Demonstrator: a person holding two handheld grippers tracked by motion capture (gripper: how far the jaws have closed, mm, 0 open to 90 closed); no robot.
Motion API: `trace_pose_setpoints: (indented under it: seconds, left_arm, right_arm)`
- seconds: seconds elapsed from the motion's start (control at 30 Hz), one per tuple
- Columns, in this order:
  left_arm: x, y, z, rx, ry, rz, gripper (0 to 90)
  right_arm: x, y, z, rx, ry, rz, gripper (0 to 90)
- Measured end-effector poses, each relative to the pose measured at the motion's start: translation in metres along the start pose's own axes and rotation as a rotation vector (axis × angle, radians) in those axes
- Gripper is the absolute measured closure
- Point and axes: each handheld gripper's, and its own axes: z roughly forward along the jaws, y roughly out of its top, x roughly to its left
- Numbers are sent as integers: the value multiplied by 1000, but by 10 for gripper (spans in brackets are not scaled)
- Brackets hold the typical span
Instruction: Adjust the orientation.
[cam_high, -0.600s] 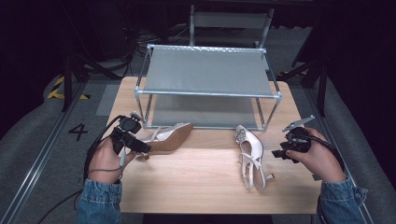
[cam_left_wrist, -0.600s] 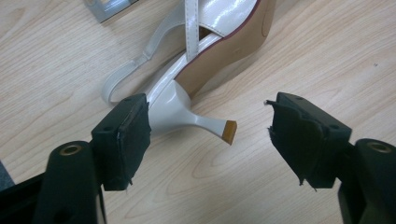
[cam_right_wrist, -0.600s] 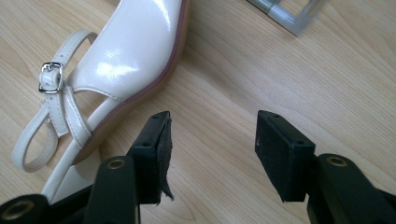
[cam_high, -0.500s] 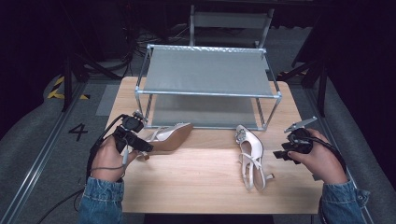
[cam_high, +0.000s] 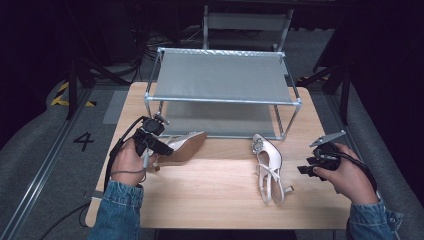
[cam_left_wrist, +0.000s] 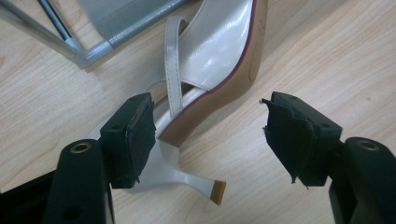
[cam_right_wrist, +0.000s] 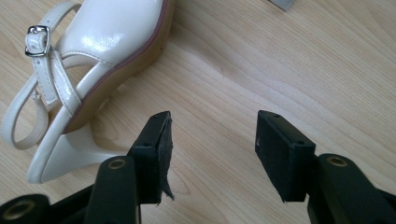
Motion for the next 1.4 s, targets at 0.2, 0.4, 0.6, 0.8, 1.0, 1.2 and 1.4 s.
trace_pose_setpoints:
  seconds: [0.2,0.4,0.6,0.8,1.0,1.2,1.4]
  left_arm:
    - [2,6,14,3,37,-16,357]
    - [15,7,25,-30,57,-57,490]
    - [16,10,35,-11,58,-58,607]
    - [13,11,35,-8,48,-41,823]
    - [3,10,23,-32,43,-11,827]
    - [-22,12,9,-61,74,101,825]
    - [-60,16,6,-18,79,259,824]
  right_arm:
    - [-1,-2,0,0,-4,0,470]
    - [1,-1,3,4,-2,-8,470]
    - [2,-1,5,14,-2,-12,475]
    - [1,-2,5,15,-11,-23,474]
    - [0,-3,5,14,-8,-23,473]
    - [0,-2,6,16,-8,-21,468]
    - [0,-1,6,7,-2,-22,462]
